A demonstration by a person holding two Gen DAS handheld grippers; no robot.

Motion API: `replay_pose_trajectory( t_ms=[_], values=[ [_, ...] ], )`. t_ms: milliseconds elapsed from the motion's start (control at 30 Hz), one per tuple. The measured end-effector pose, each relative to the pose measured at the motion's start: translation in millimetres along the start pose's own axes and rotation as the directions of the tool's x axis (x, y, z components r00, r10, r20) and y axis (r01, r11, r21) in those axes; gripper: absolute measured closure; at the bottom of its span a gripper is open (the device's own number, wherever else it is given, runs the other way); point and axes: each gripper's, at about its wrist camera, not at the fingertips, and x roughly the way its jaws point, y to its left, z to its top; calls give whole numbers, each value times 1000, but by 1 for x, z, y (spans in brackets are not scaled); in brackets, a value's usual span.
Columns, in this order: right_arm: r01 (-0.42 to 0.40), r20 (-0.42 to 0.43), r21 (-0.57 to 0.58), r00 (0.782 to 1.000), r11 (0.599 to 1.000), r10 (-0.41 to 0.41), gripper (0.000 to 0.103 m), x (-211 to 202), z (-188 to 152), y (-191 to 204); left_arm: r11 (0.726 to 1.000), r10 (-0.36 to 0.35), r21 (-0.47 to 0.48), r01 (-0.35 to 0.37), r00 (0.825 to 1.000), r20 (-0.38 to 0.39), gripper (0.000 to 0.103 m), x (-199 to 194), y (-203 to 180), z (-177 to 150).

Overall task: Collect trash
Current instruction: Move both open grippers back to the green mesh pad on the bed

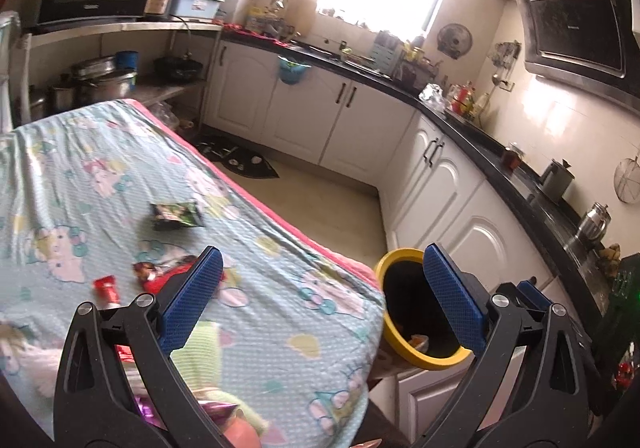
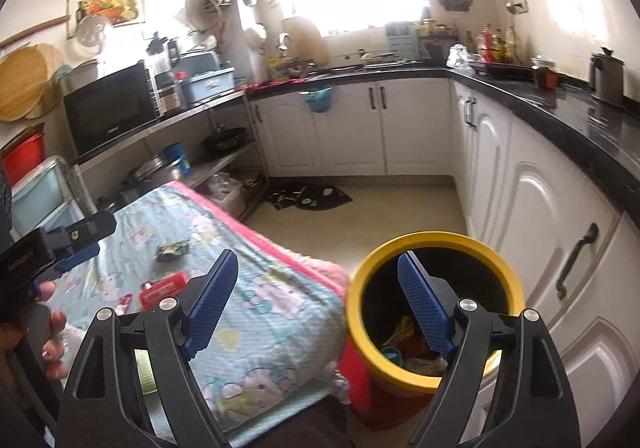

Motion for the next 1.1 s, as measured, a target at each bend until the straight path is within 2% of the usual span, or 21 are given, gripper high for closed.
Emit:
replay_pose_trajectory(
  t_ms=[333, 500, 733, 900, 1100],
  values=[
    [-126, -63, -62, 991, 990, 122, 23, 8, -10, 48, 995, 88, -40, -86, 995, 38, 11, -26, 43, 10],
    [-215, -118, -100, 972, 971, 203, 23, 15, -18, 78, 988, 130, -86, -126, 990, 44, 11, -34, 68, 13],
    [-301, -202, -139, 941, 943, 271, 23, 26, -36, 110, 973, 176, -156, -169, 984, 34, 11, -43, 102, 13],
    [-356, -255, -154, 916, 922, 311, 23, 34, -46, 127, 960, 193, -199, -195, 981, -30, 11, -34, 126, 8],
    [-424, -327, -173, 876, 889, 355, 27, 49, -60, 148, 945, 152, -262, -193, 974, -170, 11, -5, 153, -13]
  ],
)
